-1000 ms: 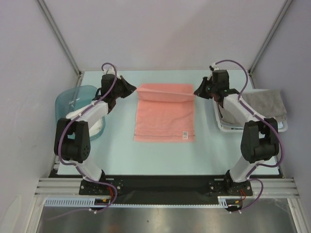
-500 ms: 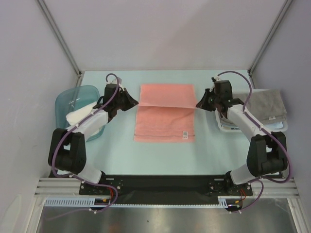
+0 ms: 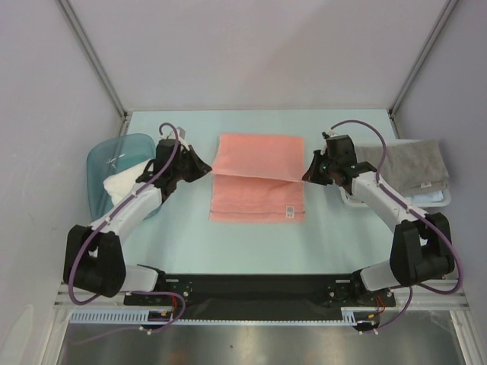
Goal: Fold and stack the towels
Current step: Fold the towel
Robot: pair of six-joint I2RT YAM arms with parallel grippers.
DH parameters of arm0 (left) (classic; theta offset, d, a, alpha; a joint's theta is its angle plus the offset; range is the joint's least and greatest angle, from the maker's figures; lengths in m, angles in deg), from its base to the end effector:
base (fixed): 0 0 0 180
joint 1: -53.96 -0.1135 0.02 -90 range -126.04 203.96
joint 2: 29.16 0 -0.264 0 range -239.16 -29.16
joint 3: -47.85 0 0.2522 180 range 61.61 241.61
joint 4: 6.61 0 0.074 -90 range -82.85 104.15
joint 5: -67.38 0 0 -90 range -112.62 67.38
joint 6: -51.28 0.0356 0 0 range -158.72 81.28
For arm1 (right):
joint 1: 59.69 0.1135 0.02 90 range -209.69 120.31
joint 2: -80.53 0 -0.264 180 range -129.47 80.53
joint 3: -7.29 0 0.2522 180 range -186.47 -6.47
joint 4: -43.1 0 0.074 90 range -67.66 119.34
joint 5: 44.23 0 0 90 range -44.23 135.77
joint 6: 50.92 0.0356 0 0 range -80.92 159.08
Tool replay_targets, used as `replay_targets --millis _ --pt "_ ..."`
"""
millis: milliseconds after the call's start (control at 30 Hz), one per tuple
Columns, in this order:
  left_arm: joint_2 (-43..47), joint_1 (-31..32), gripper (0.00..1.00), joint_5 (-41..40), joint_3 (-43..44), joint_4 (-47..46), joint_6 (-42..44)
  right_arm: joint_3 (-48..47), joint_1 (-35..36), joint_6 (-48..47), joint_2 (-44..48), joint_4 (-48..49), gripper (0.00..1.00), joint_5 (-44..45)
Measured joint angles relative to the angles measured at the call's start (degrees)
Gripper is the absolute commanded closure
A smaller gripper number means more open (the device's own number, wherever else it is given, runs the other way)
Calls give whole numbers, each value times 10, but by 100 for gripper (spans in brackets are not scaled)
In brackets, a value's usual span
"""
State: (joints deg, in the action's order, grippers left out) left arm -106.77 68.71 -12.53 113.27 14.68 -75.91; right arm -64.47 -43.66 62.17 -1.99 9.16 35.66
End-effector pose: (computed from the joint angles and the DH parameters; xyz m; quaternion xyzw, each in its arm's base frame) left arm 0.2893 -0.0826 0.2579 -0.1299 0.8687 -0.2762 0.3901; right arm 0.2971 0.0919 0.2515 0.0227 0.9196 0.2051 0.3342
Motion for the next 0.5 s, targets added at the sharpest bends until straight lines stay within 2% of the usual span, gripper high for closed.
replay_targets --millis 500 --pt "55 10 100 11 -73 21 12 25 19 0 49 -22 100 19"
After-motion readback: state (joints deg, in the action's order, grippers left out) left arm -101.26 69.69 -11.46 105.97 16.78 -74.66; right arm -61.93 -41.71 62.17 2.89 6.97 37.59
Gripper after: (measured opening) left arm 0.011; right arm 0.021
